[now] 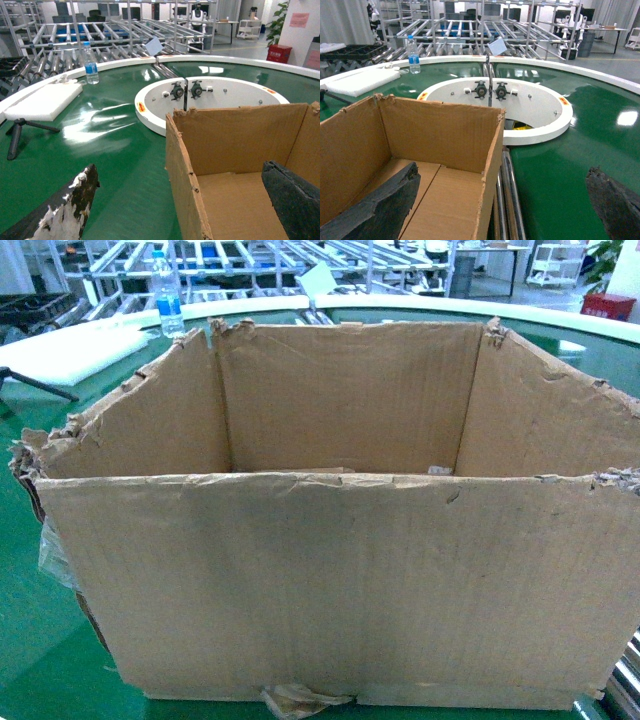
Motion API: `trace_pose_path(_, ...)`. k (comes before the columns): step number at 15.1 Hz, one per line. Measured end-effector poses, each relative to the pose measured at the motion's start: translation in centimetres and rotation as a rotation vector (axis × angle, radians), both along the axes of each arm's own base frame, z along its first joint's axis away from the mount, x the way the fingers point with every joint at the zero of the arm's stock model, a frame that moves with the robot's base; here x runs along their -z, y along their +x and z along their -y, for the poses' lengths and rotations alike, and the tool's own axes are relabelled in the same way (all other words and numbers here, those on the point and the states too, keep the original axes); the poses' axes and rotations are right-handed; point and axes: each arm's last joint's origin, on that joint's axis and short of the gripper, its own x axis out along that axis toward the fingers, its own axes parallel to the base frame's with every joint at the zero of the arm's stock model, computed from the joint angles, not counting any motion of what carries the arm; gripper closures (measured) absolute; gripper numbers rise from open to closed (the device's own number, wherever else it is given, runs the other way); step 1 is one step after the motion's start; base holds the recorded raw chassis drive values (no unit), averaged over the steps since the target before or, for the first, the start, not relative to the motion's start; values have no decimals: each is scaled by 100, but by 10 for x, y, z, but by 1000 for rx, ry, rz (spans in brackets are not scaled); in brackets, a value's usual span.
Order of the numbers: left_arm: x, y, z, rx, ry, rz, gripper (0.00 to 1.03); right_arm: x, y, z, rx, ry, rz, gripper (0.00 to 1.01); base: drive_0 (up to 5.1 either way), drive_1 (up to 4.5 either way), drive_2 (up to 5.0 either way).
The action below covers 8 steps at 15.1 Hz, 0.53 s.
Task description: Sort boxes to right shelf from conveyor
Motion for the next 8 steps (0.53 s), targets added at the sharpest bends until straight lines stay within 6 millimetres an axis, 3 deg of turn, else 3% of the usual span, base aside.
trace_pose_path(5, 3, 4, 1, 1, -2, -22, 5, 2, 5, 2, 3, -3, -14, 3, 0, 0, 0)
trace_pose_path(7, 13, 24, 9, 37, -75, -168, 5, 6, 34, -14, -68, -35, -183, 3, 0, 0, 0)
trace_pose_path(8, 5, 39, 16, 45, -127, -180, 5, -15, 60, -25, -112, -49, -175, 3, 0, 0, 0)
